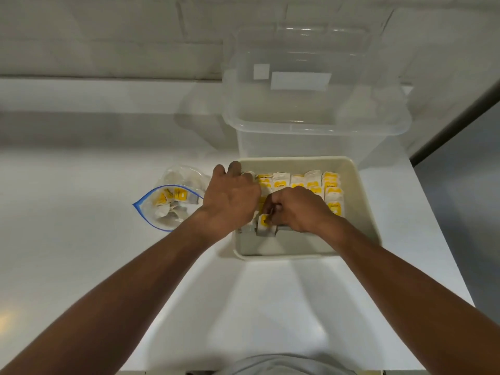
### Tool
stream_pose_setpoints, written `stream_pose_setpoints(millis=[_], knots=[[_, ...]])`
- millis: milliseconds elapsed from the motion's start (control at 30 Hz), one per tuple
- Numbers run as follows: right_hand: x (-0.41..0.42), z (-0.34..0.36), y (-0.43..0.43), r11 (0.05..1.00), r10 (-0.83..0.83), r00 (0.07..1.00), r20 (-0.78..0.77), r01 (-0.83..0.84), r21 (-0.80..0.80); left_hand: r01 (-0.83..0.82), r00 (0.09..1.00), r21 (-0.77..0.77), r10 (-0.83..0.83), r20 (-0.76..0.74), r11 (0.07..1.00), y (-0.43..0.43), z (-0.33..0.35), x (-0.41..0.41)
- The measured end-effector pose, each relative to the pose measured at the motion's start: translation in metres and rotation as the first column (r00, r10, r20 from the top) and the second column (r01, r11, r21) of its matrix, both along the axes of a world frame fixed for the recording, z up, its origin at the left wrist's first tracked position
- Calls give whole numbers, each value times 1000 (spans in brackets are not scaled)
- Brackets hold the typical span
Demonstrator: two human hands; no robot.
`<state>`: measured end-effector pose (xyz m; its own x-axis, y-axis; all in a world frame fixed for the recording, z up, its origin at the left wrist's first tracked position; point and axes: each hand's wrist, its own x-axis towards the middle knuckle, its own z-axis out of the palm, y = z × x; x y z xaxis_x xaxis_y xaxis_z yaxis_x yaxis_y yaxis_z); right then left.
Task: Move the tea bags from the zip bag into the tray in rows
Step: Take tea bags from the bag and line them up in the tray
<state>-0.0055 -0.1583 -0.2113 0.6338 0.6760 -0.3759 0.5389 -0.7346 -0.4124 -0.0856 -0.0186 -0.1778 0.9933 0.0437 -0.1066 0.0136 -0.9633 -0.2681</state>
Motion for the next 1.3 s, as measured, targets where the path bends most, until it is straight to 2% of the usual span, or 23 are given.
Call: stream_pose_setpoints(millis=[200,333,433,500,600,767,967,1300], knots=[[3,-2,0,1000,-14,999,32,14,-4,25,1000,58,-24,-20,998,7,0,9],[3,-1,-5,1000,-10,997,-72,9,-12,55,980,-38,-62,-191,998,2,14,5],[1,3,-9,999,2,992,-124,-7,-42,33,922,-159,-91,-375,987,-2,24,2],[2,6,-8,999,13,989,-145,-20,-48,22,898,-182,-100,-429,983,-4,24,3],[6,6,-4,999,-1,992,-129,-5,-51,56,938,-59,-73,-339,997,-8,18,8],[8,-5,6,998,-2,999,49,5,-62,114,976,96,-94,-194,989,-7,0,21],[10,-6,3,1000,5,997,72,-3,-30,136,981,105,-120,-149,985,1,0,23],[3,-16,6,1000,-14,985,170,18,-23,117,978,90,-99,-182,989,1,-3,28]])
